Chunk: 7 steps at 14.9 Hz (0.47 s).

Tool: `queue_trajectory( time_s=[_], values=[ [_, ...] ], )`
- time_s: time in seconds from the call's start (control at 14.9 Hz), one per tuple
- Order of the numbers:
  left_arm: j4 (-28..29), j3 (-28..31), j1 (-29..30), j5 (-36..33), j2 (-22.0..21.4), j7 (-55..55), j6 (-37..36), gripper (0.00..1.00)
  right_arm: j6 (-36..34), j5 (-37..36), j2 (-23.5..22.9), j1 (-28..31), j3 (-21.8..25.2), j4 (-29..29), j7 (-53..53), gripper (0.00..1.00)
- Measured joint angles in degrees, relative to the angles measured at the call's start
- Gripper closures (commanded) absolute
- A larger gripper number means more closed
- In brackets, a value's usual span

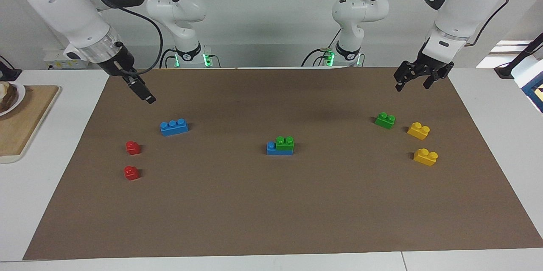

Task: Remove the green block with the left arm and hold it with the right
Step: 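Move the right gripper to the blue end while the left gripper approaches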

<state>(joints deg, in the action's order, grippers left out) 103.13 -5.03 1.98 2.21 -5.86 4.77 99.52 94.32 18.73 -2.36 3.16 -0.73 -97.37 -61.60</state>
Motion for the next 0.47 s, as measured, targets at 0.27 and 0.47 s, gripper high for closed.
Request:
queue_trajectory(
  time_s=[0.27, 0.47],
  values=[
    [0.0, 0.0, 0.0, 0.0, 0.0, 0.0, 0.0, 0.0, 2.3, 10.6, -5.2, -1.1, 0.0, -0.7, -7.3, 0.05],
    [0.0, 0.0, 0.0, 0.0, 0.0, 0.1, 0.0, 0.0, 5.7, 16.7, -8.3, -2.6, 0.0, -2.5, -10.3, 0.05]
  ],
)
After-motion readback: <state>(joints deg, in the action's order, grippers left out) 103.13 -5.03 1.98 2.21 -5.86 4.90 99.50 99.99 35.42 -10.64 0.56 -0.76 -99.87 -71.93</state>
